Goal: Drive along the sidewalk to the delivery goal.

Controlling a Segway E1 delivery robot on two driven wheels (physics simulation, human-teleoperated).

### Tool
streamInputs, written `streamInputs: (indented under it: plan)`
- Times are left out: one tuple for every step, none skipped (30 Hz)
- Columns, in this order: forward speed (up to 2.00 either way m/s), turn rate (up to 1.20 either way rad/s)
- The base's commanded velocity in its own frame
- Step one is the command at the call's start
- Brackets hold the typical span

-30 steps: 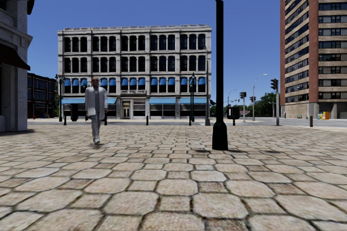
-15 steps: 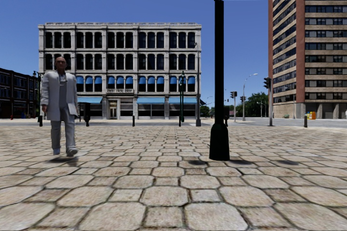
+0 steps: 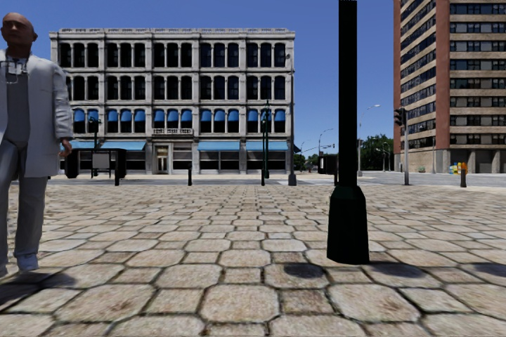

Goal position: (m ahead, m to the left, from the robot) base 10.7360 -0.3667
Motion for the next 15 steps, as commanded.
streamInputs:
  plan:
    - [2.00, 0.00]
    - [2.00, 0.00]
    - [2.00, 0.00]
    - [2.00, 0.00]
    - [2.00, 0.00]
    - [2.00, 0.00]
    - [2.00, 0.00]
    - [2.00, 0.00]
    - [2.00, 0.00]
    - [2.00, 0.00]
    - [2.00, 0.00]
    - [2.00, 0.00]
    - [2.00, 0.00]
    - [2.00, 0.00]
    - [2.00, 0.00]
